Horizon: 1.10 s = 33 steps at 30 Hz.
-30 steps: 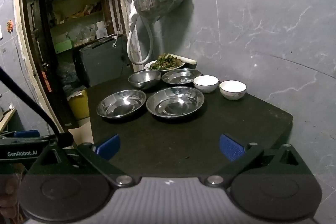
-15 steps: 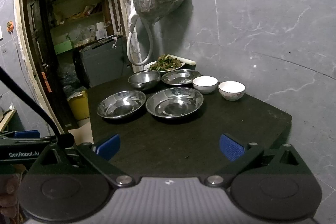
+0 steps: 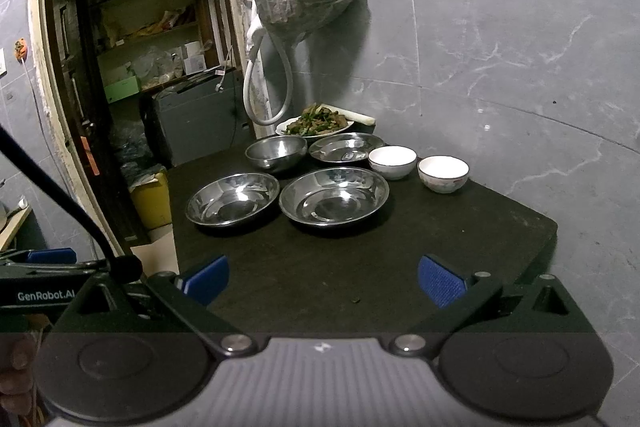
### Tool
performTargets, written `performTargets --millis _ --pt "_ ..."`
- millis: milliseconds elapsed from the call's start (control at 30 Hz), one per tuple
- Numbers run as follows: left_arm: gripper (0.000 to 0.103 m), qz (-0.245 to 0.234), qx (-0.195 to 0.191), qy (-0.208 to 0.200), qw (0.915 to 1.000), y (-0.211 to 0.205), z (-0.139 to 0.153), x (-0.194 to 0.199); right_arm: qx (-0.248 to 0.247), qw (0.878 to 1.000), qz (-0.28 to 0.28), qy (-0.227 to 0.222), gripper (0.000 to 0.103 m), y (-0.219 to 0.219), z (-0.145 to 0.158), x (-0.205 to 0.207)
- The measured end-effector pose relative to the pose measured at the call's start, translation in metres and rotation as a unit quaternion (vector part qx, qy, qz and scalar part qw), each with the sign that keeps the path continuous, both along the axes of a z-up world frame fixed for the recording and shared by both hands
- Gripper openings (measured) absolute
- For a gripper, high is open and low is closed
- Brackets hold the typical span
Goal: Organize plates and bowls
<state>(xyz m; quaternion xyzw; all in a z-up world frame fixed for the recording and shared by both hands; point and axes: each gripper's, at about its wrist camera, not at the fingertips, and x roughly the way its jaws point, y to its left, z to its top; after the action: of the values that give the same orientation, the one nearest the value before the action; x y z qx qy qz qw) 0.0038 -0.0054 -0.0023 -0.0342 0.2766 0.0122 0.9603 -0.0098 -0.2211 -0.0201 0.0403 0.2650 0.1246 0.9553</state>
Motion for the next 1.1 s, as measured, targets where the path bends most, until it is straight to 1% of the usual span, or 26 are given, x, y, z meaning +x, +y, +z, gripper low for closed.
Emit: performTargets --millis 433,1100 --pt "0.102 -0.001 0.003 -0.001 1.0 -0.0028 -0.0045 -0.0091 0.002 1.0 -0.001 -0.001 0.103 -0.0045 -0.0022 -0.0023" --pt "0.102 -0.001 0.004 0.0 1.0 -0.0028 -0.005 -0.0097 0.003 1.0 0.0 0.0 0.103 -0.0073 -0.005 -0.0042"
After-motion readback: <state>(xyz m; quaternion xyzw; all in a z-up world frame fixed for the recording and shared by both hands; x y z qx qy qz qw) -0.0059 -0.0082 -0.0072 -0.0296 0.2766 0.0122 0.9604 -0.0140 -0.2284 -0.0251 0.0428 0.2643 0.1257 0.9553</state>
